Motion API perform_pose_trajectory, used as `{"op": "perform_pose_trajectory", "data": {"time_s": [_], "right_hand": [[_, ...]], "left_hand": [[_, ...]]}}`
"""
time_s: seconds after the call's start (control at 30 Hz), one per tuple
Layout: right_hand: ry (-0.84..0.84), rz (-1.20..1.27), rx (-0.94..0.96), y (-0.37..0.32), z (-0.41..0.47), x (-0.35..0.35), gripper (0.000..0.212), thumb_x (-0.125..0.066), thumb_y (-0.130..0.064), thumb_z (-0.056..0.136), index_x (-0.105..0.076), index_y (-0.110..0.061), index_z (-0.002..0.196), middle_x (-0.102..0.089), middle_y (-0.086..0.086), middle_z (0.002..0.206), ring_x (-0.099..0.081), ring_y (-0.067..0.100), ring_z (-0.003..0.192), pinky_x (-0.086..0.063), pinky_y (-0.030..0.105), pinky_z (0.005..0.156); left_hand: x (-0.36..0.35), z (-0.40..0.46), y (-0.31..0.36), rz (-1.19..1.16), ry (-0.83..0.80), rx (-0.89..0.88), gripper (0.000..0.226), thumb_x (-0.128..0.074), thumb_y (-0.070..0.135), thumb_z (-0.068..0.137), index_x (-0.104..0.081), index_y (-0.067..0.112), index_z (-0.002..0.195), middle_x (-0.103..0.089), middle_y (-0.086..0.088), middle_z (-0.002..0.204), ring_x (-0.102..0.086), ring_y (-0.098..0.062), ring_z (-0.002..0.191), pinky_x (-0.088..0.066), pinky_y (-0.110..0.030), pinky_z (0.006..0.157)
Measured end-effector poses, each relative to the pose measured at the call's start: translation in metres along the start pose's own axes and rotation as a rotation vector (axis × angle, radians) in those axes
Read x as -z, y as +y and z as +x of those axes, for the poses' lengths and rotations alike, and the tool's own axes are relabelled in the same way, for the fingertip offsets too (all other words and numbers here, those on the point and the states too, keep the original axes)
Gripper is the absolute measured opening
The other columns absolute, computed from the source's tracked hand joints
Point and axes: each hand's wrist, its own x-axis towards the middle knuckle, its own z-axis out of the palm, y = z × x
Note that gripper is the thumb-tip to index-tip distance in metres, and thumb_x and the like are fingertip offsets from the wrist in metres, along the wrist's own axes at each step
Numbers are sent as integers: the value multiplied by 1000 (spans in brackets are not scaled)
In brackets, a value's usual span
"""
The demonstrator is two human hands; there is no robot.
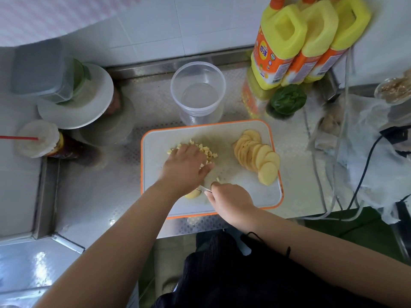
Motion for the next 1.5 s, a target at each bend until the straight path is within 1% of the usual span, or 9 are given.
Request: {"op": "perform_pose_trajectory", "data": {"time_s": [0.07, 0.13, 0.27, 0.53, 0.83, 1.23, 1.4, 1.47, 1.5], "right_hand": [[-1, 23, -16, -1, 0, 4, 30, -34, -36, 103, -43, -13, 86, -36, -3, 60, -46, 24, 60, -26, 30, 46], [-20, 51, -28, -1, 1, 7, 31, -34, -36, 103, -50, -12, 91, -40, -3, 64, -46, 23, 63, -29, 31, 48], [-50, 54, -10, -2, 2, 9, 34, -35, -36, 102, -57, -10, 99, -55, 4, 80, -47, 23, 69, -36, 32, 58], [-75, 4, -32, -9, 6, 3, 33, -37, -34, 102, -58, -8, 103, -46, 4, 78, -46, 24, 68, -34, 31, 58], [-93, 0, -3, -4, 9, -5, 31, -37, -31, 102, -58, -9, 100, -38, -2, 65, -46, 23, 65, -29, 28, 49], [-154, 34, -51, -3, 18, -19, 18, -46, -18, 98, -60, -7, 103, -62, 10, 92, -59, 30, 83, -35, 31, 62], [-136, 31, -30, -4, 17, -19, 23, -42, -20, 100, -61, -9, 104, -64, 10, 97, -61, 30, 87, -36, 32, 63], [-112, -19, -20, -5, 15, -19, 26, -40, -22, 102, -62, -8, 105, -65, 10, 98, -62, 30, 90, -35, 31, 63], [-99, -44, -25, -6, 14, -19, 27, -40, -23, 102, -62, -8, 105, -66, 10, 98, -62, 31, 90, -35, 31, 62]], "left_hand": [[-11, -24, -9, -199, 584, -84, 31, -48, 35, 100, -65, 9, 95, -62, -10, 98, -56, -31, 96, -46, -40, 84], [-37, -53, -13, -285, 826, -106, 18, -58, 18, 98, -64, 4, 90, -62, -12, 89, -58, -29, 86, -48, -36, 77], [-103, -80, -12, -256, 634, 13, 28, -55, 25, 98, -70, 4, 89, -64, -9, 90, -61, -28, 80, -52, -38, 62], [-124, -66, -16, -323, 468, 178, 30, -47, 26, 92, -68, 5, 86, -62, -8, 91, -53, -28, 85, -50, -40, 48], [-136, -66, -15, -387, 566, 204, 27, -53, 24, 92, -72, 7, 88, -65, -6, 95, -54, -25, 87, -52, -36, 59], [-142, -65, -14, -425, 558, 213, 23, -52, 23, 92, -71, 10, 93, -62, -3, 100, -55, -25, 91, -50, -37, 70], [-111, -74, -11, -408, 719, 164, 16, -43, 22, 102, -56, 12, 104, -57, -13, 104, -54, -31, 94, -47, -40, 78], [-78, -58, -11, -272, 644, 147, 32, -36, 31, 104, -61, 12, 104, -60, -13, 106, -51, -31, 98, -44, -42, 83], [-61, -45, -11, -189, 479, 133, 43, -31, 39, 103, -66, 14, 104, -62, -10, 109, -49, -29, 102, -41, -42, 87]]}}
